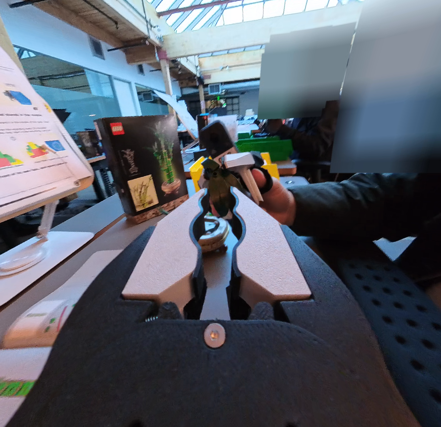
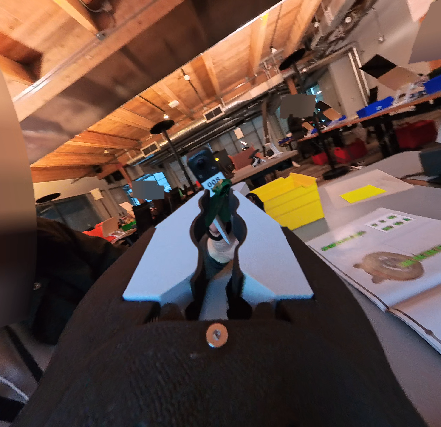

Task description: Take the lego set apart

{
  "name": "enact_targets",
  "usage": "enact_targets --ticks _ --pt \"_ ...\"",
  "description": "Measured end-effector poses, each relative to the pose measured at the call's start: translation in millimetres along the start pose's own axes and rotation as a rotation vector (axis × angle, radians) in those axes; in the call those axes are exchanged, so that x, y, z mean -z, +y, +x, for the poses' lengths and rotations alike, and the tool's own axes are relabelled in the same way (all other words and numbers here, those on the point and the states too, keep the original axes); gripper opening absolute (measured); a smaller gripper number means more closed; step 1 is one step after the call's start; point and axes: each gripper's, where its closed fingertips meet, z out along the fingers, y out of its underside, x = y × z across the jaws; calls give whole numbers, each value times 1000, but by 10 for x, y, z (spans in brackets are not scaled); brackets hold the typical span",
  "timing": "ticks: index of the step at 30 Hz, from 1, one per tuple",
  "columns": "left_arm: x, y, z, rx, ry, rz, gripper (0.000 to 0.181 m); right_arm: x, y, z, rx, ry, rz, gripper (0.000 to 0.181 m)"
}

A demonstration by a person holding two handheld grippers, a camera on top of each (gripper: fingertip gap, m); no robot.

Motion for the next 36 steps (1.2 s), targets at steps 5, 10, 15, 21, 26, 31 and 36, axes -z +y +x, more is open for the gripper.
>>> enact_targets --ticks 5,10,15,21,26,31,36 --pt "12 -74 43 38 35 43 14 -7 -41 -95 -54 -78 32 13" --pt "-2 -59 87 61 70 45 14 -5 -43 -128 -80 -106 33 9" --pt "100 -74 -32 134 41 55 31 25 -38 -21 38 15 -7 8" --pt "197 77 -113 176 43 -44 24 76 201 243 377 254 -264 8" --pt "184 164 -57 270 119 -62 21 24 420 269 241 215 -339 8" --pt "161 239 -17 306 147 -107 18 25 466 285 118 175 -331 8" --pt "135 304 0 344 166 -133 13 62 471 327 137 194 -349 8"
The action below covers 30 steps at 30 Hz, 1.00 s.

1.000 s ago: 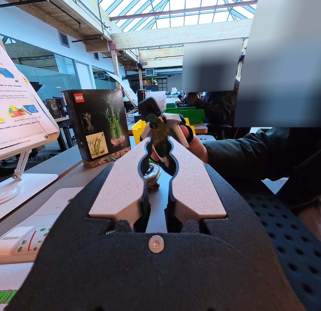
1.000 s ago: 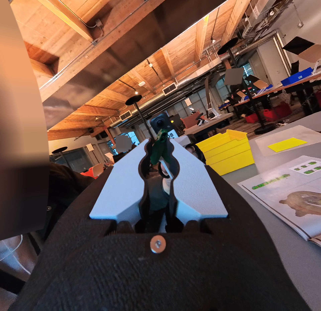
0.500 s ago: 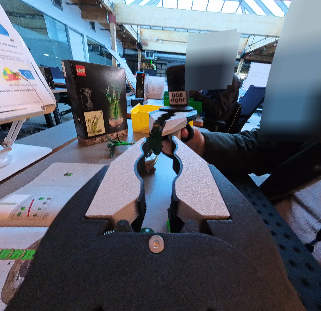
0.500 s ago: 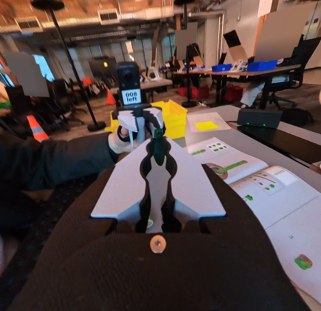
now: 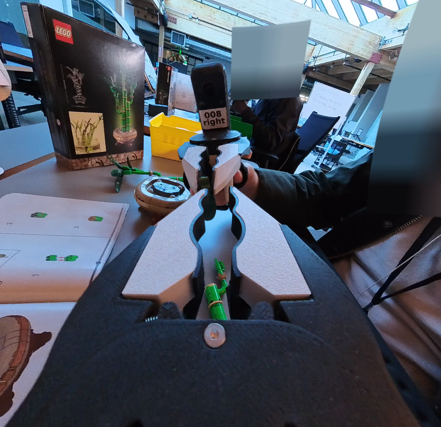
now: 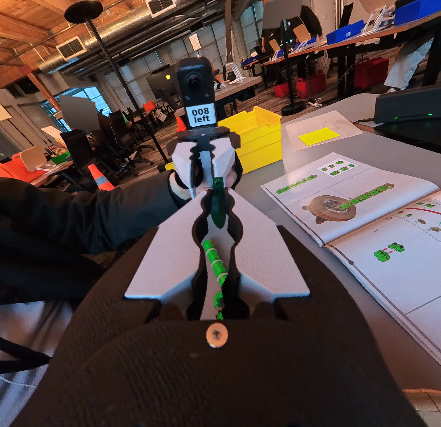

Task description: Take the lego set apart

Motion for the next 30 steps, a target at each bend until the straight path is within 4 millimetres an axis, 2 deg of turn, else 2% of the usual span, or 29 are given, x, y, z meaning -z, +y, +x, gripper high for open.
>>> enact_targets --ticks 2,4,14,18,21,22,30 --pt "0 -4 -21 12 -8 3 13 2 5 0 8 -1 -3 8" --pt "14 -34 -115 18 -66 24 24 -1 16 -2 18 -3 -8 8" --pt "-20 115 -157 -5 -89 -73 6 -44 139 44 97 42 -79 8" --pt "-22 64 -112 13 -62 -66 6 -28 67 -5 108 12 -29 8" --pt "-30 72 -94 1 -56 -76 6 -31 72 15 97 17 -27 15" --pt "-35 77 -99 -3 -60 -78 6 -34 81 -4 98 2 -28 10" --pt "-14 61 -54 -39 -51 -98 6 -25 62 -63 62 -22 -43 7"
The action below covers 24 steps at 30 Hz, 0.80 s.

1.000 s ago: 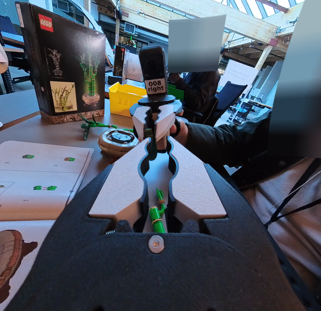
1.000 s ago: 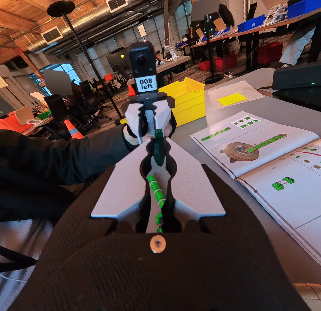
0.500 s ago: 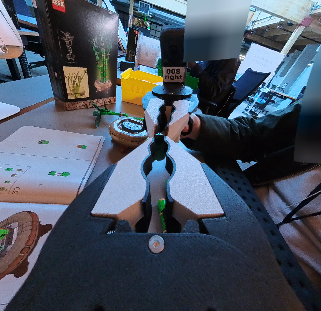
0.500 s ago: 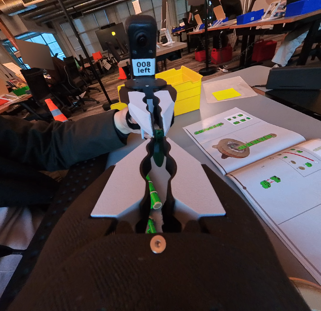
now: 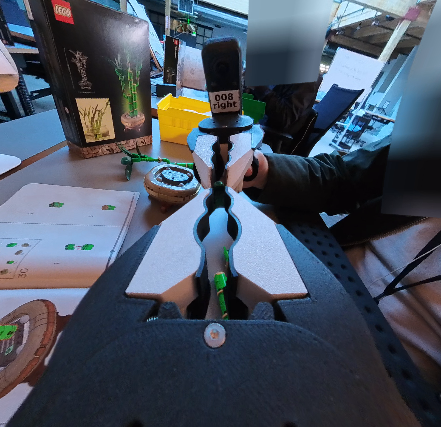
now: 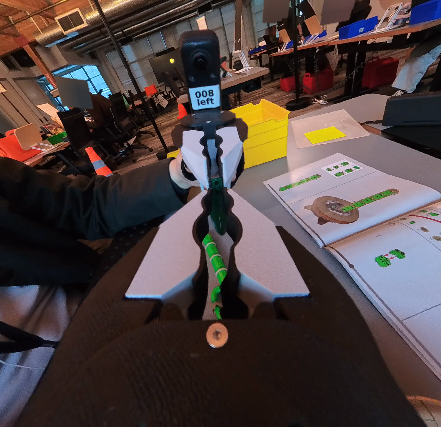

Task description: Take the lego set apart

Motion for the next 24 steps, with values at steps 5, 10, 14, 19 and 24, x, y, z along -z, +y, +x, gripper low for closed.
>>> enact_targets --ticks 5,10,14,19,24 --pt "19 -37 25 -17 0 -4 5 -2 -44 -26 -39 -12 19 6" --pt "25 -69 30 -29 -13 -8 5 5 -83 -32 -61 -10 43 6" --pt "24 -65 32 -26 -12 -18 5 9 -81 -32 -58 -8 34 6" --pt "23 -68 38 -29 -16 -32 5 17 -89 -38 -55 -6 30 6" --pt "9 -107 66 -41 -21 -39 5 43 -128 -64 -53 -15 43 6"
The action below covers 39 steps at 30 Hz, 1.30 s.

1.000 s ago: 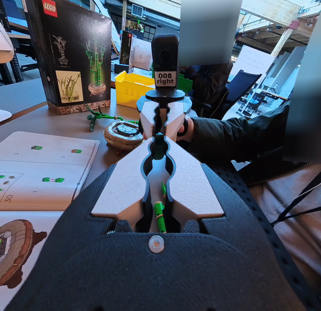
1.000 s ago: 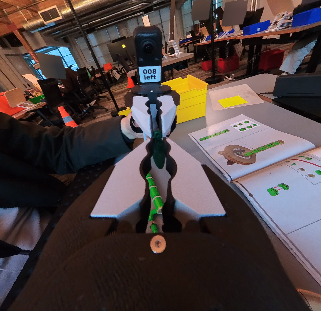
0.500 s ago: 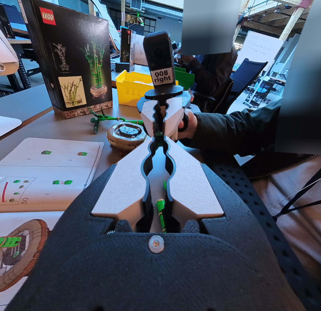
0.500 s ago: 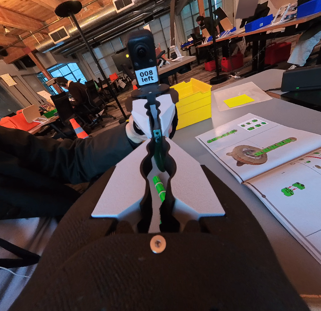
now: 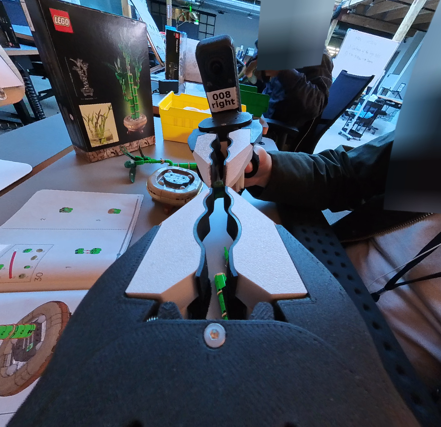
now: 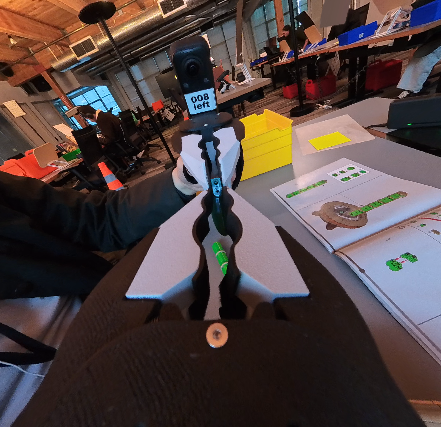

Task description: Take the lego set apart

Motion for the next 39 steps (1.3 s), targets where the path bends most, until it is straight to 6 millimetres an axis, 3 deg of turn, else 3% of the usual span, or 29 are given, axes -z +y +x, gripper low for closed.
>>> enact_targets --ticks 5,9,11,12,14,17,21,28,39 --pt "9 -4 8 8 5 -1 5 -6 -6 -7 -14 -9 6 6" --pt "14 -28 -20 -12 -26 34 8 -11 -6 9 -184 -81 53 6" --pt "33 -55 -120 -101 -151 53 38 13 -47 -2 -321 -159 100 7" --pt "36 -56 -130 -151 -189 44 44 32 -82 5 -374 -184 131 7" --pt "7 -31 -78 -183 -189 21 38 57 -113 15 -413 -204 157 7" --pt "-70 15 41 -59 -62 21 18 58 -128 -6 -342 -189 155 7" --pt "-14 -106 -7 108 18 144 11 75 -148 15 -286 -161 168 6" --pt "-43 -39 -78 48 -63 97 10 42 -105 69 -214 -100 155 6" --pt "-60 36 -132 102 -52 75 7 33 -50 143 -115 -29 126 7"
